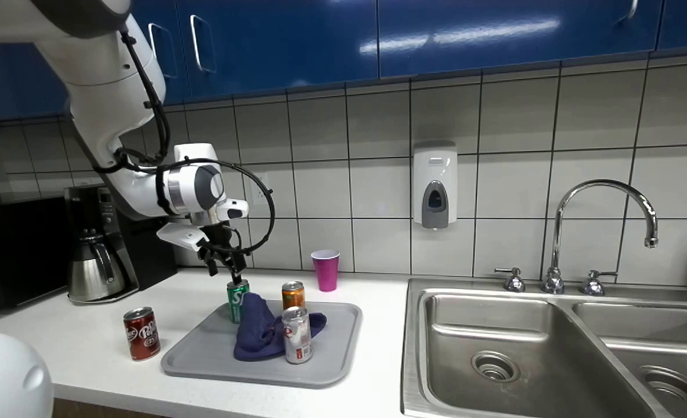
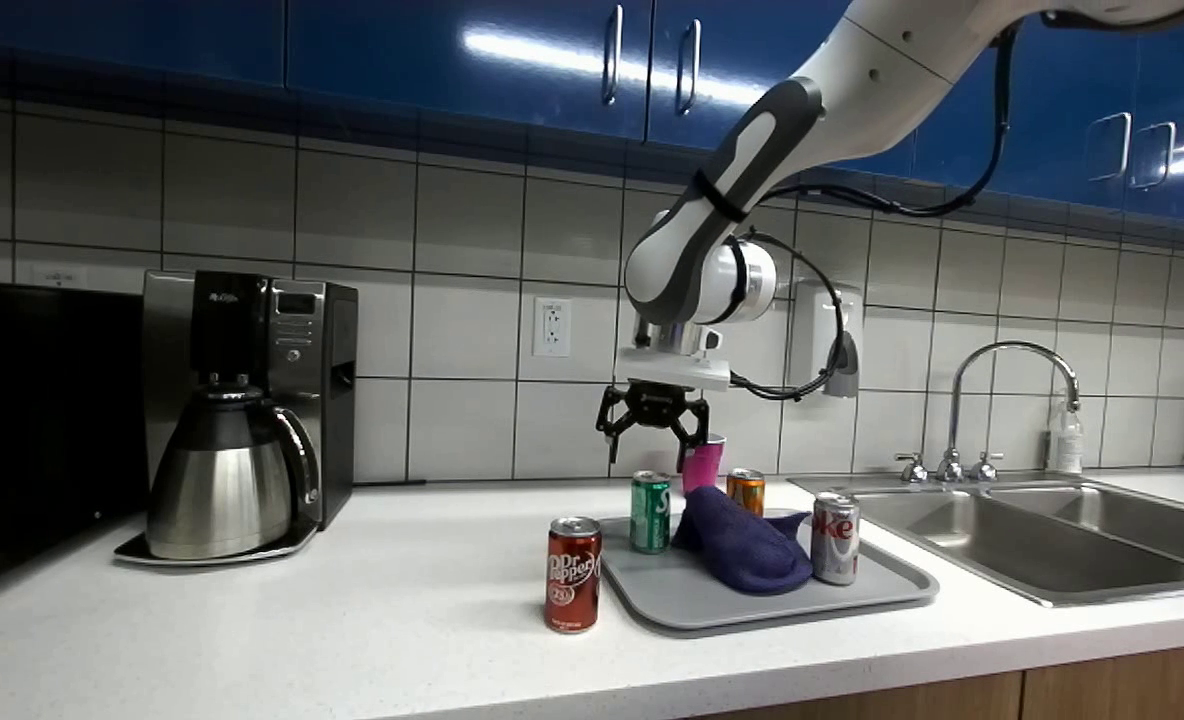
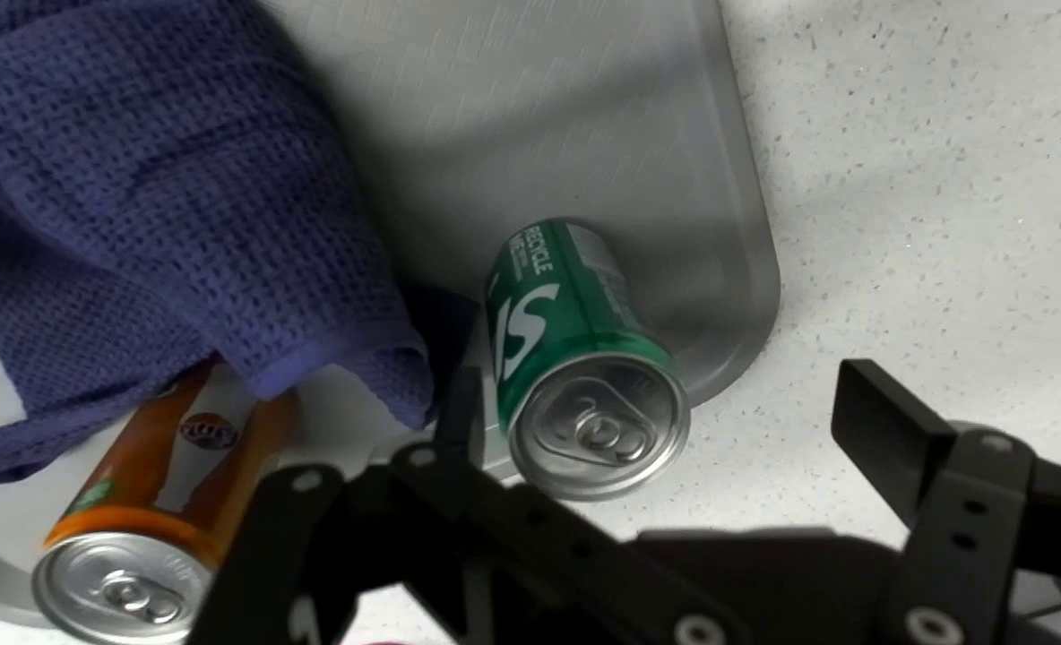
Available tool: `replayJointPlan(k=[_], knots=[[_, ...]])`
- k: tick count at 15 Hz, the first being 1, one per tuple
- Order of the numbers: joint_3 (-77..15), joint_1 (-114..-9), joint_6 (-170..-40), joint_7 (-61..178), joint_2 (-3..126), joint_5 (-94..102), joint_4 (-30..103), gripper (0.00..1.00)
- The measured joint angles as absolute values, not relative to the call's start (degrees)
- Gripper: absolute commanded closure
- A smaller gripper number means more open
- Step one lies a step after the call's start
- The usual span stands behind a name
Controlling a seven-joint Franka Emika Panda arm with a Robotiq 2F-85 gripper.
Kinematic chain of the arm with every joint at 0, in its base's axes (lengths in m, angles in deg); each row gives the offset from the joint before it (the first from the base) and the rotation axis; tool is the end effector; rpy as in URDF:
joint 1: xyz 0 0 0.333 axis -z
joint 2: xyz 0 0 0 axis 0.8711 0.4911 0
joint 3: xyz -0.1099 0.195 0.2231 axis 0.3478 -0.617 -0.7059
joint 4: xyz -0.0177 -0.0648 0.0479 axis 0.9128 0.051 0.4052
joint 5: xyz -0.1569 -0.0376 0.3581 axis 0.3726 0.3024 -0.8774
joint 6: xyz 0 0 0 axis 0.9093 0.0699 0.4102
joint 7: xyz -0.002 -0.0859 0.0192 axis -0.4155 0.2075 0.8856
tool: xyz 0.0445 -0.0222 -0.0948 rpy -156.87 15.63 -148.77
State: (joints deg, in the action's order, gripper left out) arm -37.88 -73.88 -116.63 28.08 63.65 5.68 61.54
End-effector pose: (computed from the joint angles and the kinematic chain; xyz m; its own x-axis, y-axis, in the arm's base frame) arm 0.5867 0.1713 0.2990 0.9469 -0.2734 0.1693 -0.2646 -0.9616 -0.0727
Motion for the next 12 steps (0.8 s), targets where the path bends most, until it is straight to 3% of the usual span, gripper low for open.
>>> replayJointPlan(k=[12], knots=[[-35.55, -75.53, -115.21, 27.29, 69.39, 5.68, 57.22, 0.00]])
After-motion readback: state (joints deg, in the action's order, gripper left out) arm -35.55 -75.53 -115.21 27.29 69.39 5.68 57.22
